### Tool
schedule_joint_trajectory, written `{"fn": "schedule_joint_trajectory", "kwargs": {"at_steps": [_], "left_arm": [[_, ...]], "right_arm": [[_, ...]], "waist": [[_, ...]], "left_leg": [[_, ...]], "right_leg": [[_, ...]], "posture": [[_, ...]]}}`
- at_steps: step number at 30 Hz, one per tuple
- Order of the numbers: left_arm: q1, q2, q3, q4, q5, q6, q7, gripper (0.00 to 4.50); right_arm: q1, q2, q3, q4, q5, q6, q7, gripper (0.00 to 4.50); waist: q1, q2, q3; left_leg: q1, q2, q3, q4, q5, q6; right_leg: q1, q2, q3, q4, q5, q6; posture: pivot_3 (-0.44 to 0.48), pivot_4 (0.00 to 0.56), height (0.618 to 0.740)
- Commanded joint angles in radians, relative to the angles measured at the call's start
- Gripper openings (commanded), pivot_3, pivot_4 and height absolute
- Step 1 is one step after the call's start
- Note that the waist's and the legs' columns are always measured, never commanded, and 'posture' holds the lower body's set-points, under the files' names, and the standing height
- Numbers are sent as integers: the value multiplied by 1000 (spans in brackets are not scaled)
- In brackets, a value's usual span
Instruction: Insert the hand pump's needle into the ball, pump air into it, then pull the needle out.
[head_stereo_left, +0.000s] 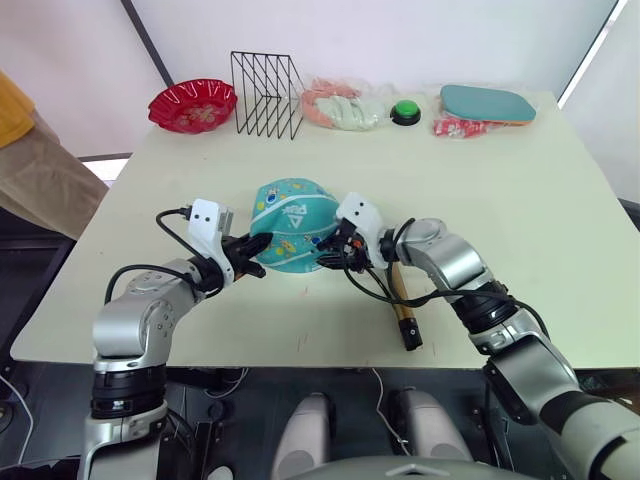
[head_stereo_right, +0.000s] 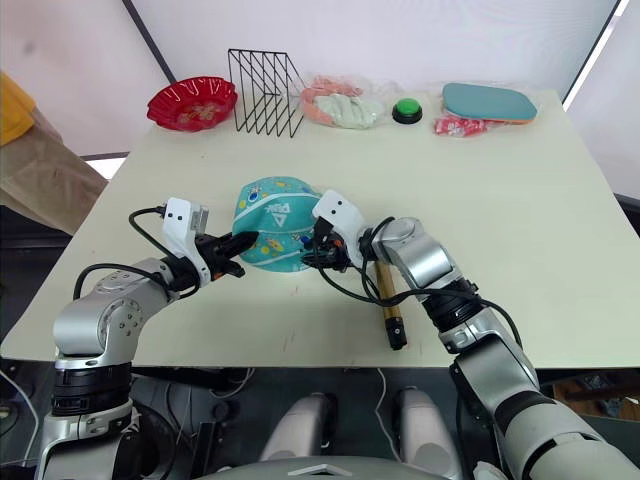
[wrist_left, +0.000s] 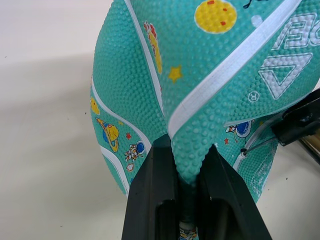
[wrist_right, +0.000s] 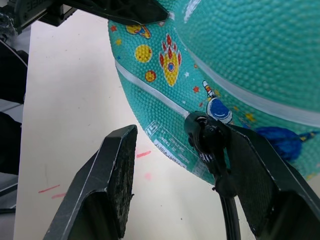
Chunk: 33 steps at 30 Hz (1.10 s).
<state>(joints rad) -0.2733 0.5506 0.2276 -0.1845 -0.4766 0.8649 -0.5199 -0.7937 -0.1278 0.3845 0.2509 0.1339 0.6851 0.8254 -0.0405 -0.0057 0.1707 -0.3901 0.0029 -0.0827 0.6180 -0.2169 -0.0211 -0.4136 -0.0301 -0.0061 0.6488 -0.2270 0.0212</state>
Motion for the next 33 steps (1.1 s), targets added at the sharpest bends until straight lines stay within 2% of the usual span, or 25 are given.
{"fn": "schedule_joint_trajectory", "kwargs": {"at_steps": [1,19,20,21,33], "left_arm": [[32,-4,-32,33,10,34,9,0],[39,-3,-26,24,7,35,12,0],[39,-3,-26,24,7,35,12,0],[39,-3,-26,23,7,35,12,0],[38,-2,-28,23,6,39,11,0]], "right_arm": [[-36,14,-2,-6,1,-34,12,2781],[-46,37,5,34,-35,-87,22,2781],[-46,37,6,36,-38,-89,21,2276],[-47,38,6,38,-40,-91,20,2019],[-52,47,2,58,-59,-111,7,2019]], "waist": [[0,0,0],[-1,-1,-1],[-1,-1,-1],[-1,-1,-1],[-1,-1,-1]], "left_leg": [[0,0,0,0,0,0],[6,0,7,0,0,0],[6,0,7,0,0,0],[6,0,7,0,0,0],[7,0,7,0,0,0]], "right_leg": [[0,0,0,0,0,0],[0,0,7,8,0,0],[0,1,7,8,0,0],[0,1,7,8,0,0],[0,1,7,8,0,0]], "posture": [[0,150,740],[0,150,740],[0,150,740],[0,150,740],[0,150,740]]}}
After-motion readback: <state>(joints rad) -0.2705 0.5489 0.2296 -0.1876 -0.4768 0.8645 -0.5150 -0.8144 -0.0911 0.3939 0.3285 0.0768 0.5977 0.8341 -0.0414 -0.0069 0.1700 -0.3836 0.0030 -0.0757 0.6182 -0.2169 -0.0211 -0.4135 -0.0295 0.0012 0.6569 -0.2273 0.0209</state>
